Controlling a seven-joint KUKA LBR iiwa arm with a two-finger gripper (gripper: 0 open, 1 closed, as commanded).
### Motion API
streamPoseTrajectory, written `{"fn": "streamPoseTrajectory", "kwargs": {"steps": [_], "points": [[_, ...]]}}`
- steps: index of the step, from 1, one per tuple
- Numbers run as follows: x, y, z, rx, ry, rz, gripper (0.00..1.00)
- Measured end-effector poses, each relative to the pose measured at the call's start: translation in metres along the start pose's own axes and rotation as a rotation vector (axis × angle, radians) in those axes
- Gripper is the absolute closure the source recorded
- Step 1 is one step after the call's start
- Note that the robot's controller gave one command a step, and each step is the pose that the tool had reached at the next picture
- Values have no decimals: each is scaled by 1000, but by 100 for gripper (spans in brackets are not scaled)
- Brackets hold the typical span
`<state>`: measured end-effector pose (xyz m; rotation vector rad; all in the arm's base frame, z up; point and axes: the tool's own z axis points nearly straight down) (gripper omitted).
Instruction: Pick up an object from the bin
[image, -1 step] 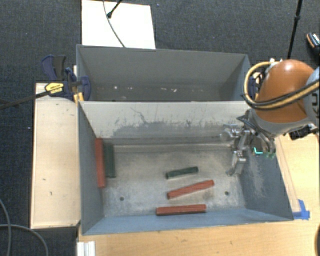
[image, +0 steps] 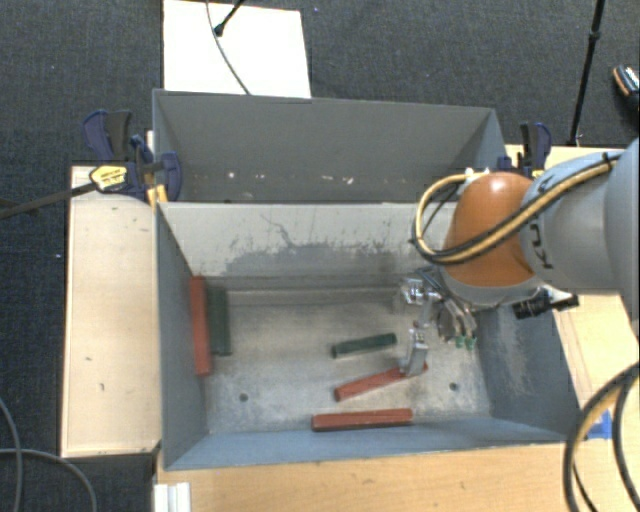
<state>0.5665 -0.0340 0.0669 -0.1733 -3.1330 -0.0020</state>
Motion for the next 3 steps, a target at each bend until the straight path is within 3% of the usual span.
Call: {"fn": "streamPoseTrajectory", "kwargs": {"steps": [1, 2, 3], "points": [[23, 42, -4, 0, -5, -153, 0], [23, 41, -4, 1, -5, -155, 100], [-5, 62, -137, 0, -16, -172, 100]]}}
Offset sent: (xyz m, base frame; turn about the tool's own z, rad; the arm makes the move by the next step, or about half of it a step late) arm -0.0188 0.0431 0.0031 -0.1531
